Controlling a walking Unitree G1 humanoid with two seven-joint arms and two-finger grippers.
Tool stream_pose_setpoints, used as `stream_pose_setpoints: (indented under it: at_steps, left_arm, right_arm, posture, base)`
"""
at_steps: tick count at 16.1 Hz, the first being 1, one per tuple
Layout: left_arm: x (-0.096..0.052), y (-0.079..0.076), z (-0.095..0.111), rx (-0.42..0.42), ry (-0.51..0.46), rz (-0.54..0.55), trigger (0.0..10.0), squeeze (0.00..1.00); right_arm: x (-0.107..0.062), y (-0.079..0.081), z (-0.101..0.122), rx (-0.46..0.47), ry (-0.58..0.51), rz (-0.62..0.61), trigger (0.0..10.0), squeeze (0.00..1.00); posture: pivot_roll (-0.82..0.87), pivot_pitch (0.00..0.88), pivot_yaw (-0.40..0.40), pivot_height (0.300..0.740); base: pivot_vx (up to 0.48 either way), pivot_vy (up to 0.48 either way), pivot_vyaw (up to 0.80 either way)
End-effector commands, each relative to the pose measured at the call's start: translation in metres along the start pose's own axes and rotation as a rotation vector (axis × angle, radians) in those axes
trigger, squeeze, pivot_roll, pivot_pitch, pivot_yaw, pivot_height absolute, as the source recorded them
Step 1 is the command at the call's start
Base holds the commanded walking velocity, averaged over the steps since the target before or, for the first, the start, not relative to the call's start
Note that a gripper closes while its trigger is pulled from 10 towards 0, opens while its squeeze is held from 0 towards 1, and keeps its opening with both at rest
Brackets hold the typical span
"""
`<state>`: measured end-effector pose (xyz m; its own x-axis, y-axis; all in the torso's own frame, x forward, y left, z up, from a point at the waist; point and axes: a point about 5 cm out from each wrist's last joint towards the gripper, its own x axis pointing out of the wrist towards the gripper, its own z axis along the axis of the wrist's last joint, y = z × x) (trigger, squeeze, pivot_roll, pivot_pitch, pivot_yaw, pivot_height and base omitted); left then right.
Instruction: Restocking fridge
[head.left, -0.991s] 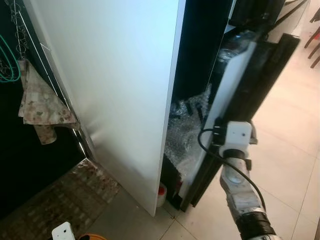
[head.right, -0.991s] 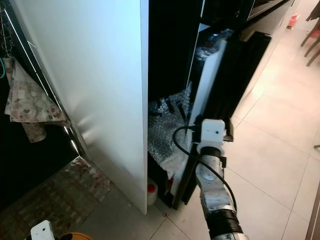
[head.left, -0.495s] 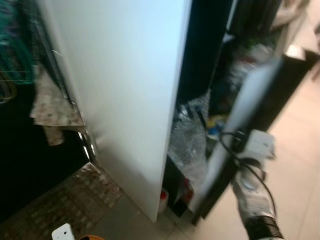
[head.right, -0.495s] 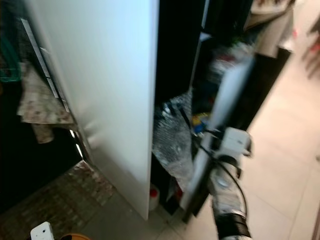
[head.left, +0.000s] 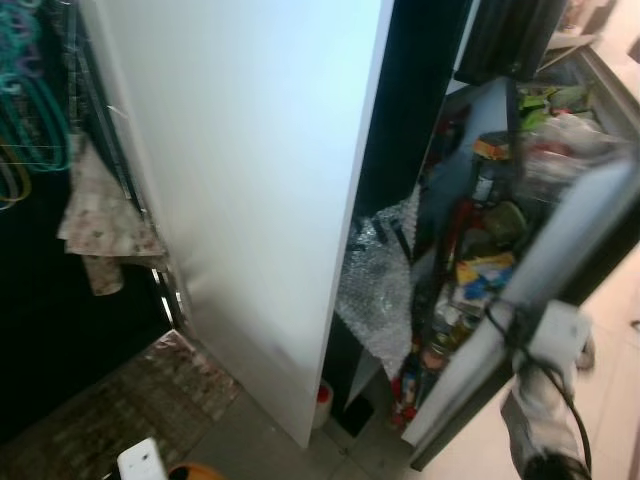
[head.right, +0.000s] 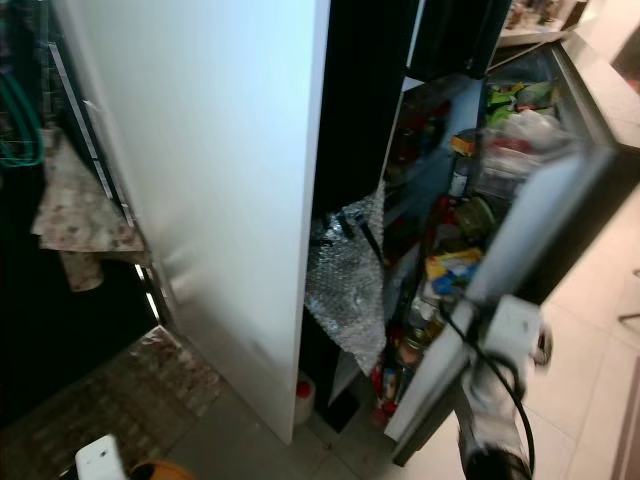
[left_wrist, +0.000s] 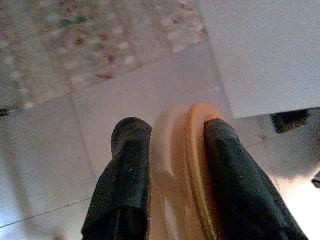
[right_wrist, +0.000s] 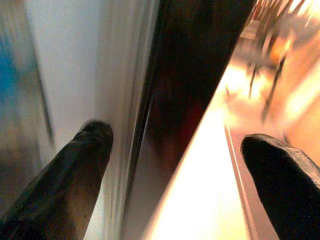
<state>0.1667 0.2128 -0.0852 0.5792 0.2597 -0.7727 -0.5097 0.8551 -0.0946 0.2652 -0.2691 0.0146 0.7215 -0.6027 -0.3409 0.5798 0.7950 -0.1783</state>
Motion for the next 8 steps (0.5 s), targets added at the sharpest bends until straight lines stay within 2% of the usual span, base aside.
stream_pose_setpoints:
  at_steps: [1,2,5,8]
  left_arm:
    - [-0.008,-0.009,-0.033,0.002,0.133,-0.017,10.0,0.00]
    - [-0.008,-0.010,-0.033,0.002,0.133,-0.017,10.0,0.00]
    - [-0.007,-0.020,-0.033,0.006,0.133,-0.019,10.0,0.00]
    - [-0.007,-0.020,-0.033,0.006,0.133,-0.019,10.0,0.00]
  right_arm:
    - [-0.011,0.002,-0.040,-0.052,0.180,0.046,10.0,0.00]
    - [-0.012,0.002,-0.043,-0.056,0.194,0.052,10.0,0.00]
    - [-0.030,0.007,-0.081,-0.192,0.331,0.197,10.0,0.00]
    - [-0.031,0.008,-0.084,-0.206,0.346,0.217,10.0,0.00]
  posture:
    - [0.05,0.000,-0.046,0.740]
    - [0.05,0.000,-0.045,0.740]
    - [0.04,0.000,-0.039,0.740]
    - [0.04,0.000,-0.039,0.740]
  base:
    - [0.000,0.000,0.00]
    - [0.000,0.000,0.00]
    - [0.000,0.000,0.00]
    - [0.000,0.000,0.00]
